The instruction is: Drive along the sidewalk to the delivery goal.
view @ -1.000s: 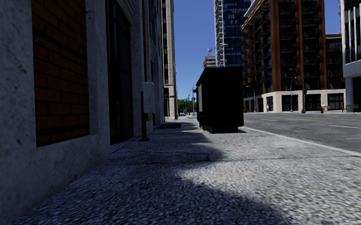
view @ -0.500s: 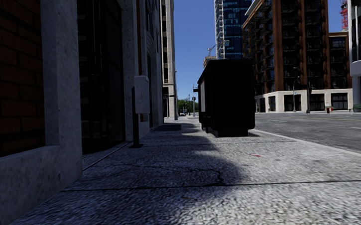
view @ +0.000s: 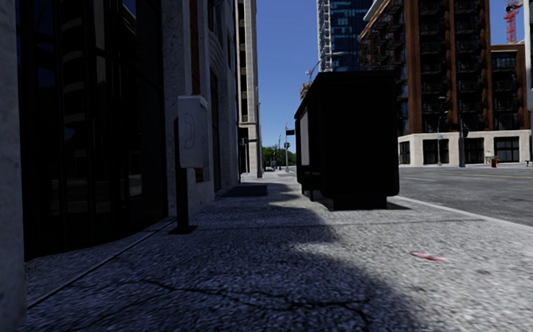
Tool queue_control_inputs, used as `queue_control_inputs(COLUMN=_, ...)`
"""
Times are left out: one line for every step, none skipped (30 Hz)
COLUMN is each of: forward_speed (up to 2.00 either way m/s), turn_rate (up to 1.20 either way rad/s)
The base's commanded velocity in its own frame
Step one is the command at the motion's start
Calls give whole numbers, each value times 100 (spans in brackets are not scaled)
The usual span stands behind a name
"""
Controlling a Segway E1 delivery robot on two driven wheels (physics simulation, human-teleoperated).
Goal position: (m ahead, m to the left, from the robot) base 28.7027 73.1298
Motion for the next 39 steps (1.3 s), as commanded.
queue_control_inputs(forward_speed=200, turn_rate=0)
queue_control_inputs(forward_speed=200, turn_rate=0)
queue_control_inputs(forward_speed=200, turn_rate=0)
queue_control_inputs(forward_speed=200, turn_rate=0)
queue_control_inputs(forward_speed=200, turn_rate=0)
queue_control_inputs(forward_speed=200, turn_rate=0)
queue_control_inputs(forward_speed=200, turn_rate=0)
queue_control_inputs(forward_speed=200, turn_rate=0)
queue_control_inputs(forward_speed=200, turn_rate=0)
queue_control_inputs(forward_speed=200, turn_rate=0)
queue_control_inputs(forward_speed=200, turn_rate=0)
queue_control_inputs(forward_speed=200, turn_rate=0)
queue_control_inputs(forward_speed=200, turn_rate=0)
queue_control_inputs(forward_speed=200, turn_rate=0)
queue_control_inputs(forward_speed=200, turn_rate=0)
queue_control_inputs(forward_speed=200, turn_rate=0)
queue_control_inputs(forward_speed=200, turn_rate=0)
queue_control_inputs(forward_speed=200, turn_rate=0)
queue_control_inputs(forward_speed=200, turn_rate=0)
queue_control_inputs(forward_speed=200, turn_rate=0)
queue_control_inputs(forward_speed=200, turn_rate=0)
queue_control_inputs(forward_speed=200, turn_rate=0)
queue_control_inputs(forward_speed=200, turn_rate=0)
queue_control_inputs(forward_speed=200, turn_rate=0)
queue_control_inputs(forward_speed=200, turn_rate=0)
queue_control_inputs(forward_speed=200, turn_rate=0)
queue_control_inputs(forward_speed=200, turn_rate=0)
queue_control_inputs(forward_speed=200, turn_rate=0)
queue_control_inputs(forward_speed=200, turn_rate=0)
queue_control_inputs(forward_speed=200, turn_rate=0)
queue_control_inputs(forward_speed=200, turn_rate=0)
queue_control_inputs(forward_speed=200, turn_rate=0)
queue_control_inputs(forward_speed=200, turn_rate=0)
queue_control_inputs(forward_speed=200, turn_rate=0)
queue_control_inputs(forward_speed=200, turn_rate=0)
queue_control_inputs(forward_speed=200, turn_rate=0)
queue_control_inputs(forward_speed=200, turn_rate=0)
queue_control_inputs(forward_speed=200, turn_rate=0)
queue_control_inputs(forward_speed=200, turn_rate=0)
